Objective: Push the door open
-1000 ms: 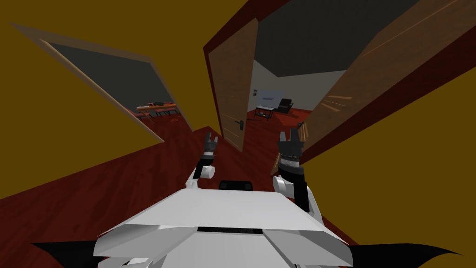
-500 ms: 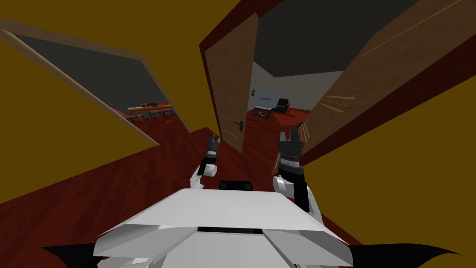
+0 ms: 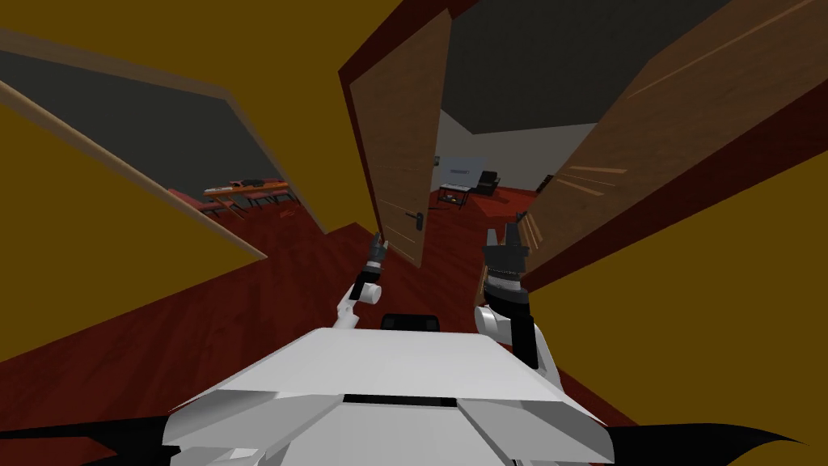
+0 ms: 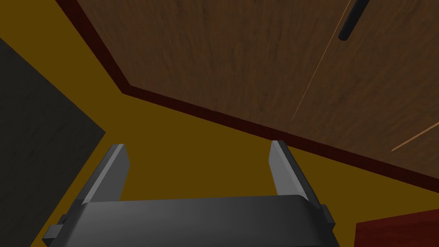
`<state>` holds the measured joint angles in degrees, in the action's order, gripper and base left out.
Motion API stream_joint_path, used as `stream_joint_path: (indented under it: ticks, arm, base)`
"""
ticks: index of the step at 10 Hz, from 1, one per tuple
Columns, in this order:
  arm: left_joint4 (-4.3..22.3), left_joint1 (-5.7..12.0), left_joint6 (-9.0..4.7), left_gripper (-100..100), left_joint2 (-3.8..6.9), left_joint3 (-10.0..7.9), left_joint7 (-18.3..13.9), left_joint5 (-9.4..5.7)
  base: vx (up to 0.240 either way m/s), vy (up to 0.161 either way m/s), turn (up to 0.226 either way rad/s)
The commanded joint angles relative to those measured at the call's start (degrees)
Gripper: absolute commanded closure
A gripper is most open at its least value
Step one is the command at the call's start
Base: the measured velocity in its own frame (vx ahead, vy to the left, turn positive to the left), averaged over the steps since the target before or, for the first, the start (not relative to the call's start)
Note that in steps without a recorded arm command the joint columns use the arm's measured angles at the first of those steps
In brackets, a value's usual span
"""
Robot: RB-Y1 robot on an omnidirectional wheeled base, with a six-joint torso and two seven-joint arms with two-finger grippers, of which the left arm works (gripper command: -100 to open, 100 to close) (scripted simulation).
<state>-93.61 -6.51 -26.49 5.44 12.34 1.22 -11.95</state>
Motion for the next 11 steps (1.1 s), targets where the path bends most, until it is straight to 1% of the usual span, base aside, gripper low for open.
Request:
stream_joint_path:
  ticks: [1, 8, 9, 11]
  arm:
    - [2.33, 1.42, 0.05, -100, 0.0, 0.47, 0.39, -0.34]
    - [11.31, 7.14, 0.77, -100, -0.16, 2.49, 2.07, -1.82]
    - [13.83, 8.75, 0.97, -100, -0.3, 3.06, 2.55, -2.23]
    - [16.32, 10.34, 1.17, -100, -0.49, 3.62, 3.01, -2.64]
  base:
    - [0.084, 0.061, -0.075]
    - [0.085, 0.069, -0.077]
    - [0.108, 0.093, -0.128]
    - [0.112, 0.087, -0.075]
